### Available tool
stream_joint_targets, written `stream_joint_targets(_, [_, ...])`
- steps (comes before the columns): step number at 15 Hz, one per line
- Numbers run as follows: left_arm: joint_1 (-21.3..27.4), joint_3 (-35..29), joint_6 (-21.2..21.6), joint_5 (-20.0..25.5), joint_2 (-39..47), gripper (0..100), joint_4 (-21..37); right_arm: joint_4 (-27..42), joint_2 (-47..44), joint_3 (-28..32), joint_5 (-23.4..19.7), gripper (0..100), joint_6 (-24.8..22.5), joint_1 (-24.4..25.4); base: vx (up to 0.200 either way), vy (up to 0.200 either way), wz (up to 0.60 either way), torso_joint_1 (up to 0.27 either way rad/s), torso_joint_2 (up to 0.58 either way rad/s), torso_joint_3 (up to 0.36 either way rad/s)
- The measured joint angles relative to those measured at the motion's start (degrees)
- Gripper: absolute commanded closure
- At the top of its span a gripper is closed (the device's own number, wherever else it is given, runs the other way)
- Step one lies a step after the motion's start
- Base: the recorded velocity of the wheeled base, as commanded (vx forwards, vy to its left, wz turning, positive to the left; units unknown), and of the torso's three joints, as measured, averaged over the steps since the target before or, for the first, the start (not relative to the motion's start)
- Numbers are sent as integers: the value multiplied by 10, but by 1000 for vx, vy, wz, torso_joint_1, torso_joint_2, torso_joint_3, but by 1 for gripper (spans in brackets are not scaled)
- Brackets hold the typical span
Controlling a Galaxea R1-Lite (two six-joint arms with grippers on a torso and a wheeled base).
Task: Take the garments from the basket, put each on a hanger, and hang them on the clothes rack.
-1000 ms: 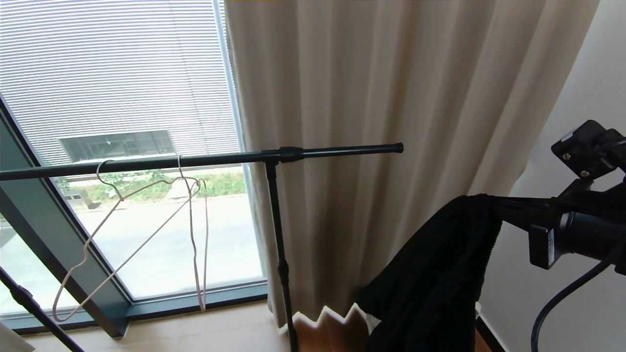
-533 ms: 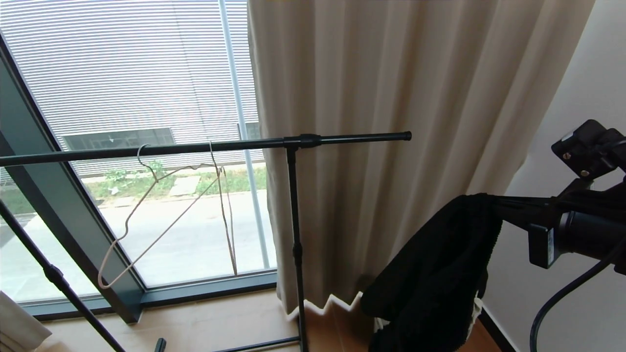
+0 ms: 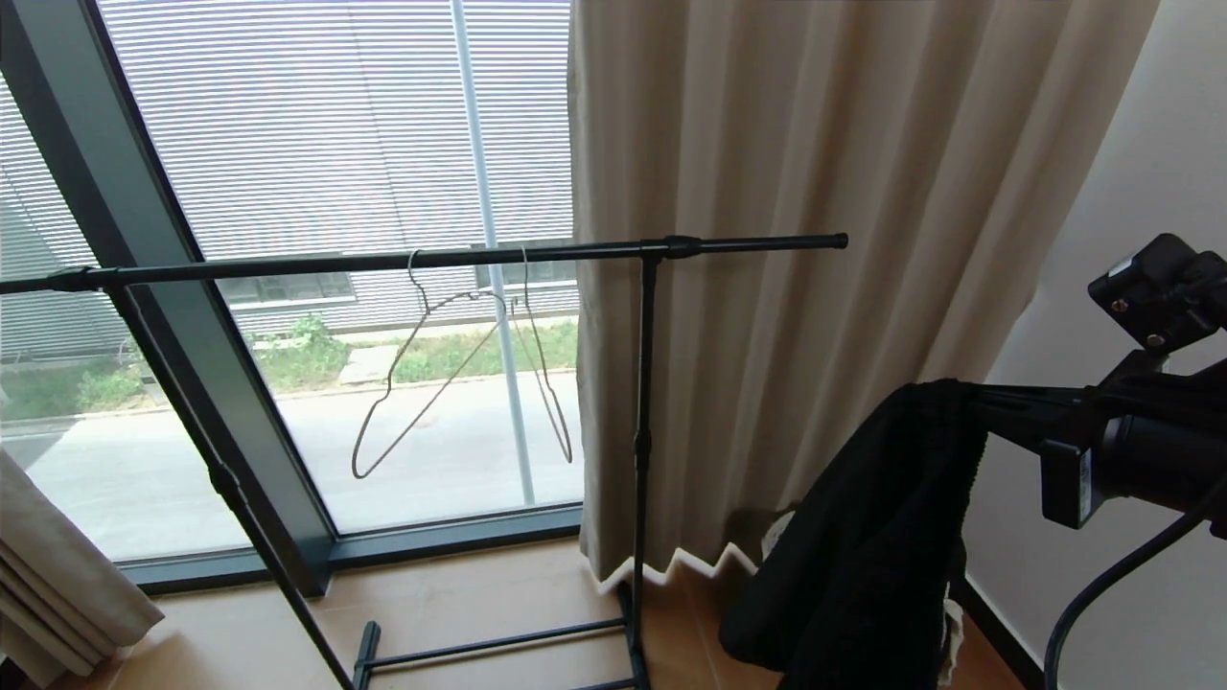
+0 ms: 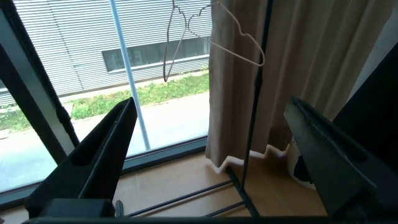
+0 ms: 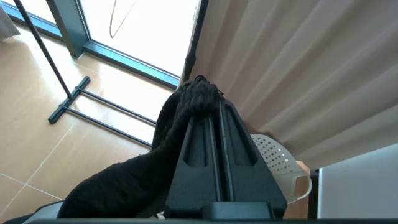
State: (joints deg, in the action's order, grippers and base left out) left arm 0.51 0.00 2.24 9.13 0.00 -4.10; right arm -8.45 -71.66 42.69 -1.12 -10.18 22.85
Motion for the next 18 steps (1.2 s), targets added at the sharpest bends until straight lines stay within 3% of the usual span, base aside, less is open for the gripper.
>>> stream_joint_targets(5, [0,0,-1,0,0,0,0,-2,-1,-2,0,100,0,0,0,0,0,0,0,0])
stream_joint_targets(8, [0,0,0,0,0,0,0,-1,-2,-2,0,100,0,0,0,0,600,4,4,-1])
stream_joint_targets(18, [0,0,0,-1,0,0,0,-1,0,-8,0,100,-10,0,0,0,0,0,0,0])
